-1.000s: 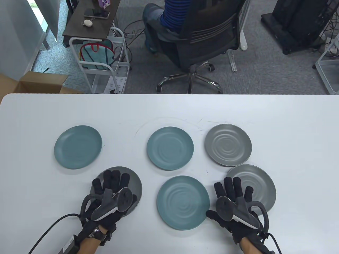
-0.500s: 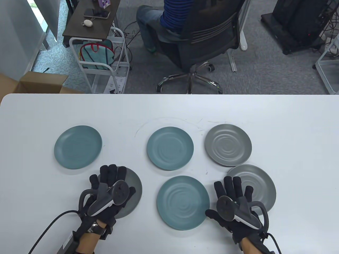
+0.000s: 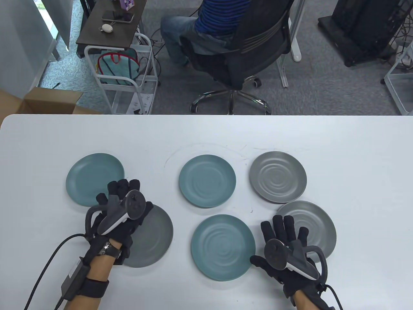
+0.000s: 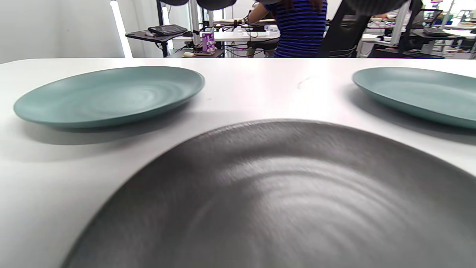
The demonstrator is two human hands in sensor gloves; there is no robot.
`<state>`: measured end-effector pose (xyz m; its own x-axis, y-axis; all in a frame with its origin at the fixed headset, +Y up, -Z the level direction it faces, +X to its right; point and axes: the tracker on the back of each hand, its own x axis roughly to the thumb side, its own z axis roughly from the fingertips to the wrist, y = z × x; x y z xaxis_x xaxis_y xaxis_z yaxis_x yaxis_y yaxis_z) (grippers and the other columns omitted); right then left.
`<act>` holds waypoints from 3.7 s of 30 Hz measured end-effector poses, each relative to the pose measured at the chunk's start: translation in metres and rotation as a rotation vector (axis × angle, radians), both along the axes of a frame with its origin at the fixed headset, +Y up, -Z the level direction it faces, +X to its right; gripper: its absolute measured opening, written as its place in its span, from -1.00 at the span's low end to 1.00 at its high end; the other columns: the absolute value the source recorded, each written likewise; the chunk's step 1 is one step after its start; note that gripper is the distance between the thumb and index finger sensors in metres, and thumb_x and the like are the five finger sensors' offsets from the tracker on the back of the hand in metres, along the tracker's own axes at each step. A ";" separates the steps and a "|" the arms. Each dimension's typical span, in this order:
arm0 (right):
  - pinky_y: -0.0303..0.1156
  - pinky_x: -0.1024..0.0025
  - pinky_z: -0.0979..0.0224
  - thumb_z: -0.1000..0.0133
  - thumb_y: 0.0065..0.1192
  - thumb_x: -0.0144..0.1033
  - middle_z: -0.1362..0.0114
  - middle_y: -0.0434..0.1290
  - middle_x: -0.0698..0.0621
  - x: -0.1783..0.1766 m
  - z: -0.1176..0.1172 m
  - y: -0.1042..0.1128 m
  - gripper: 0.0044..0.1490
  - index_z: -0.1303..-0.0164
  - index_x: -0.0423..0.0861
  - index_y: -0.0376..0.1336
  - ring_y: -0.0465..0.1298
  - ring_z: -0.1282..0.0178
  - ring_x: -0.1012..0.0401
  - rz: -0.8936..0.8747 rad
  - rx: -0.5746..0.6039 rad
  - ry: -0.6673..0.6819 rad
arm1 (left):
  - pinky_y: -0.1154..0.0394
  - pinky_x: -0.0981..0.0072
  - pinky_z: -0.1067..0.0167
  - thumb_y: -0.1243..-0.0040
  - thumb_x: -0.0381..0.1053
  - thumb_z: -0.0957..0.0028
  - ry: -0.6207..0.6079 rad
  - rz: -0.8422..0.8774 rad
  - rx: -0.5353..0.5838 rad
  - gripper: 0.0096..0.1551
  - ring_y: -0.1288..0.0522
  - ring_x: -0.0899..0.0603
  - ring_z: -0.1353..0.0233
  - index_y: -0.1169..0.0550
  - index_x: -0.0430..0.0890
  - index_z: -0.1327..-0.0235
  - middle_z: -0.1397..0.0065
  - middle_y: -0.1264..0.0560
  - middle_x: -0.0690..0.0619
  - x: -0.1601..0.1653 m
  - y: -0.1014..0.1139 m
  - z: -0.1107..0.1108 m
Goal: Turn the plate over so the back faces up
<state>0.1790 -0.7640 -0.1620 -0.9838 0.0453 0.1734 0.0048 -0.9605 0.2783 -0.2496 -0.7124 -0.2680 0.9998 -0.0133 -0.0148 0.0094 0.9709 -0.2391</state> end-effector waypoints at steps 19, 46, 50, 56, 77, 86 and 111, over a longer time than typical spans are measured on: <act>-0.34 -0.44 -0.57 -0.03 -0.07 0.47 -0.76 -0.39 -0.23 0.003 0.000 0.002 0.28 -0.73 -0.05 -0.35 -0.39 -0.71 -0.21 -0.010 -0.009 -0.007 | -0.16 -0.47 -0.50 0.13 0.47 -0.16 0.252 -0.062 -0.193 0.01 -0.10 -0.44 -0.76 -0.07 -0.04 -0.77 -0.75 -0.06 -0.20 -0.054 -0.037 -0.072; -0.34 -0.44 -0.57 -0.04 -0.07 0.45 -0.76 -0.38 -0.23 0.002 0.000 0.002 0.26 -0.73 -0.06 -0.33 -0.39 -0.71 -0.21 -0.002 -0.017 -0.007 | -0.47 -0.21 -0.36 -0.13 0.24 -0.15 0.261 -0.174 -0.175 -0.17 -0.42 -0.39 -0.56 -0.25 -0.04 -0.65 -0.59 -0.29 -0.22 -0.058 -0.066 -0.080; -0.34 -0.44 -0.57 -0.04 -0.07 0.44 -0.76 -0.38 -0.23 0.002 0.000 0.002 0.25 -0.73 -0.05 -0.33 -0.39 -0.71 -0.20 -0.011 -0.013 -0.008 | -0.49 -0.20 -0.34 -0.12 0.23 -0.16 0.249 -0.180 -0.160 -0.18 -0.44 -0.40 -0.54 -0.26 -0.06 -0.65 -0.57 -0.31 -0.25 -0.056 -0.067 -0.080; -0.34 -0.44 -0.57 -0.04 -0.07 0.44 -0.76 -0.37 -0.23 0.003 0.000 0.002 0.25 -0.73 -0.05 -0.32 -0.38 -0.71 -0.20 -0.015 -0.009 -0.005 | -0.50 -0.19 -0.32 -0.07 0.19 -0.19 0.244 -0.148 -0.155 -0.21 -0.43 -0.43 -0.54 -0.24 -0.09 -0.65 -0.58 -0.29 -0.26 -0.053 -0.064 -0.079; -0.34 -0.43 -0.57 -0.05 -0.06 0.43 -0.76 -0.37 -0.23 0.004 0.000 0.002 0.24 -0.73 -0.05 -0.32 -0.38 -0.71 -0.20 -0.040 -0.024 -0.002 | -0.59 -0.08 -0.22 -0.02 0.07 -0.23 0.216 0.252 -0.013 -0.27 -0.50 -0.41 -0.48 -0.24 -0.15 -0.65 -0.55 -0.34 -0.26 -0.043 -0.010 -0.070; -0.33 -0.43 -0.57 -0.05 -0.07 0.43 -0.76 -0.37 -0.23 0.004 0.001 0.002 0.24 -0.73 -0.05 -0.32 -0.38 -0.71 -0.20 -0.052 -0.023 0.000 | -0.64 0.01 -0.14 0.00 0.06 -0.23 0.244 0.552 0.091 -0.29 -0.58 -0.36 -0.41 -0.28 -0.19 -0.61 -0.49 -0.40 -0.24 -0.058 0.018 -0.065; -0.33 -0.43 -0.57 -0.05 -0.06 0.43 -0.76 -0.37 -0.23 0.002 0.001 0.001 0.24 -0.73 -0.05 -0.31 -0.38 -0.71 -0.20 -0.062 -0.038 0.009 | -0.72 0.20 -0.02 -0.01 0.04 -0.24 0.481 1.224 0.126 -0.31 -0.70 -0.23 -0.28 -0.31 -0.27 -0.56 -0.39 -0.48 -0.18 -0.108 0.002 -0.061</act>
